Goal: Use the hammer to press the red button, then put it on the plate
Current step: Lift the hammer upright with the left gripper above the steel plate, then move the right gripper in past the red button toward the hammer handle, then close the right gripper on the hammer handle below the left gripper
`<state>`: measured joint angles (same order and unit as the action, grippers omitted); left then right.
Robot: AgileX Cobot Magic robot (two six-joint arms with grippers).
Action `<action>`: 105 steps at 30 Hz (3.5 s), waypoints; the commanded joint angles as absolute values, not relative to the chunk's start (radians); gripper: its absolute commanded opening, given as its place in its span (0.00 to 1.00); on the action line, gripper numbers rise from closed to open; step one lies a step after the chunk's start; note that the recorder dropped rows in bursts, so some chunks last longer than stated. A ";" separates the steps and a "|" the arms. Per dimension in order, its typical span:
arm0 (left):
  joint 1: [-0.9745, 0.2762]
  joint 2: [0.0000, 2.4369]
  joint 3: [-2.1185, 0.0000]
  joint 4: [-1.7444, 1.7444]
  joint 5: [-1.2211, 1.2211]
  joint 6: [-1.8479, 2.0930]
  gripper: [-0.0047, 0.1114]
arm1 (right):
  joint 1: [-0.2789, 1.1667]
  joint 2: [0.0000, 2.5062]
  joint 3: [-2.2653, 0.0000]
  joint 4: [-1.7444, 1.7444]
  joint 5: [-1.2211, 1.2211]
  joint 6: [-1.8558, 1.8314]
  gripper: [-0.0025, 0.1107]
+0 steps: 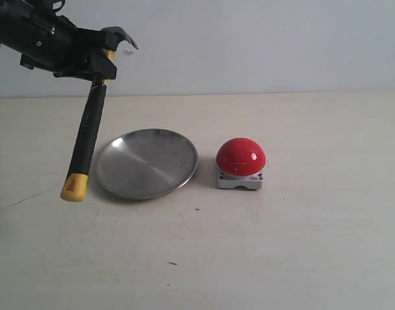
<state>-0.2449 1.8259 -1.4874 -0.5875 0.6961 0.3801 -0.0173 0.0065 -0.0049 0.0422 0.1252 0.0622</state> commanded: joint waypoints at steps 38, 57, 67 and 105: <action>-0.525 1.606 -1.240 -1.234 0.368 0.919 0.04 | -0.024 0.539 -0.313 1.707 0.466 -1.254 0.02; -0.525 1.600 -1.240 -1.267 0.308 0.919 0.04 | 0.141 1.362 -0.614 1.744 0.667 -1.737 0.03; -0.523 1.600 -1.240 -1.239 0.233 0.911 0.04 | 0.304 1.362 -0.709 1.744 0.625 -1.753 0.35; -0.519 1.600 -1.240 -1.189 0.338 0.878 0.04 | 0.311 1.779 -1.050 1.744 0.717 -1.593 0.64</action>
